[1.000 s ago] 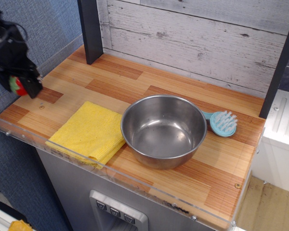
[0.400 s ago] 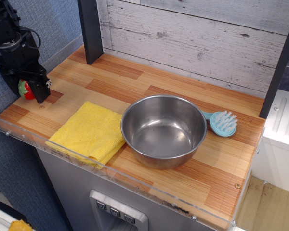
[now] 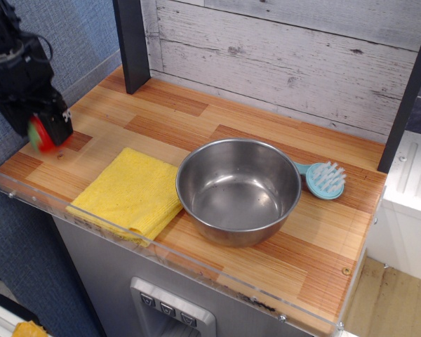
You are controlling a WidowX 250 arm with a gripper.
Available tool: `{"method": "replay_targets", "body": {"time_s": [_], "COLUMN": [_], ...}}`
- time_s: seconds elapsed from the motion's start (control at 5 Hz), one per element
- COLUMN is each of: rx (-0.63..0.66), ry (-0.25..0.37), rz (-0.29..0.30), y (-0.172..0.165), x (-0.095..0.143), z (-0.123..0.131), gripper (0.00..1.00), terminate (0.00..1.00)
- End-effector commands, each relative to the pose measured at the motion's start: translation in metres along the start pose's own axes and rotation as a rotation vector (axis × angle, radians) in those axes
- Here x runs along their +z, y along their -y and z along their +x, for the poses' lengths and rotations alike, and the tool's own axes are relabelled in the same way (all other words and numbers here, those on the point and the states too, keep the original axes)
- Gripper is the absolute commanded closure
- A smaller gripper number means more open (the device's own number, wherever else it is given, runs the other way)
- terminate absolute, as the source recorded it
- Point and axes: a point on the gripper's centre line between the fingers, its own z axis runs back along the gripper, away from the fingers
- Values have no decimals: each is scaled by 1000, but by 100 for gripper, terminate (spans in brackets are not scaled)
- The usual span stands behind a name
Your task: Move the strawberry to bottom left of table
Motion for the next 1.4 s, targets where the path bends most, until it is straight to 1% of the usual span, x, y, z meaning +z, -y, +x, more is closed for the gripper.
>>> {"method": "replay_targets", "body": {"time_s": [0.0,0.2,0.4,0.6,0.8,1.0,1.2], "rx": [-20,-33,-52,-92,-161,-226,-244], "ry": [63,68,37,0,-52,-76,-56], "rz": [18,26,-12,-86,-85,-47,5], "y": [11,26,50,90,136,174,190], "x": [31,55,84,87,83,85,97], "z": [-1,6,17,33,48,53,51], "gripper": [0,0,0,0,0,0,0], "terminate": [0,0,0,0,0,0,0]}}
